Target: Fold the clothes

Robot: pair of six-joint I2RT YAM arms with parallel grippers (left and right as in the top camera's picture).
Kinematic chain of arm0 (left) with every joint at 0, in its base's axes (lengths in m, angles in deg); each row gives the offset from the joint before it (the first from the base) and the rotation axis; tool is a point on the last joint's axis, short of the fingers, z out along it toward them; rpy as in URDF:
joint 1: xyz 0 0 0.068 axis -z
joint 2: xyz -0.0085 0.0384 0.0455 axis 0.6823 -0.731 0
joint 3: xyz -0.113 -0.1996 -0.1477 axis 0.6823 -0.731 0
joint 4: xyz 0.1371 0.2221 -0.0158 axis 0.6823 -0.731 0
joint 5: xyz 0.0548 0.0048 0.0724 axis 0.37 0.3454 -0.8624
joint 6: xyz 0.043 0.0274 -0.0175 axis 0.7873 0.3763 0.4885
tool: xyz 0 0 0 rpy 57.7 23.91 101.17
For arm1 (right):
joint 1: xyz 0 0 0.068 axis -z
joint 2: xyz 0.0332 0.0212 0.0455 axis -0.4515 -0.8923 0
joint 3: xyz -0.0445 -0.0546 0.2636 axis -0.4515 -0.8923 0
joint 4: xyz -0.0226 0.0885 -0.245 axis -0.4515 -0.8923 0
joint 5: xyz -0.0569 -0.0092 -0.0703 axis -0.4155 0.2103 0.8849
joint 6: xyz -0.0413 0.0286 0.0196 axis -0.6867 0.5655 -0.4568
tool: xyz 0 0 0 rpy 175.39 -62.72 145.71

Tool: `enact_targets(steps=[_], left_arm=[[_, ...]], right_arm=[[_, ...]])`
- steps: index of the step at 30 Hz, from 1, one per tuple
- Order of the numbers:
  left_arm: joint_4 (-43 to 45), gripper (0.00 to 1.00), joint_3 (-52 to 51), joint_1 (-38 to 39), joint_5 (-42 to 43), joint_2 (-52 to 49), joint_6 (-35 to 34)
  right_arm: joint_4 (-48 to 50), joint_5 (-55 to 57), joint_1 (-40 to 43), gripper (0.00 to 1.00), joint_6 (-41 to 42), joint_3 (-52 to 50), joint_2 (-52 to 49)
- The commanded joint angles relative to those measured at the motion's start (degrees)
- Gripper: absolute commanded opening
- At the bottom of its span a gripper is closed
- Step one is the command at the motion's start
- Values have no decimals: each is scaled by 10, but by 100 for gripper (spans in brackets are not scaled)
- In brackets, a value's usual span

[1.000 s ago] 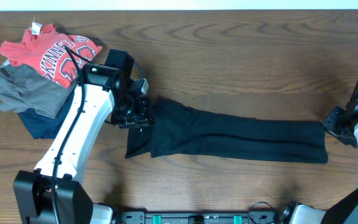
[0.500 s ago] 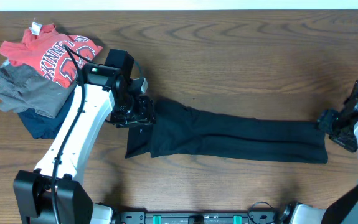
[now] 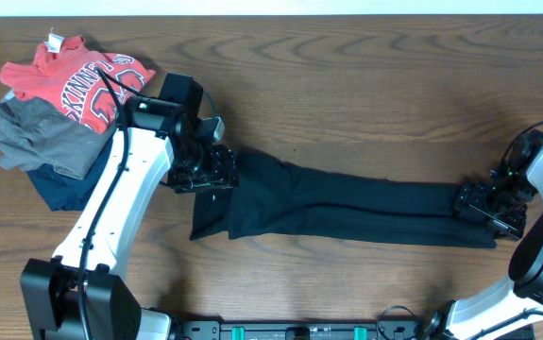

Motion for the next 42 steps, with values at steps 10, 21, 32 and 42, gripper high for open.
enact_targets(steps=[10, 21, 32, 42], left_arm=[[5, 66, -4, -4, -9, 8, 3], [10, 69, -4, -4, -9, 8, 3], [17, 69, -4, -4, -9, 8, 3], [16, 69, -4, -4, -9, 8, 3]], right_arm=[[29, 47, 12, 1, -3, -5, -38], [-66, 40, 74, 1, 40, 112, -31], [-204, -8, -58, 1, 33, 202, 28], [-227, -9, -257, 1, 36, 197, 32]])
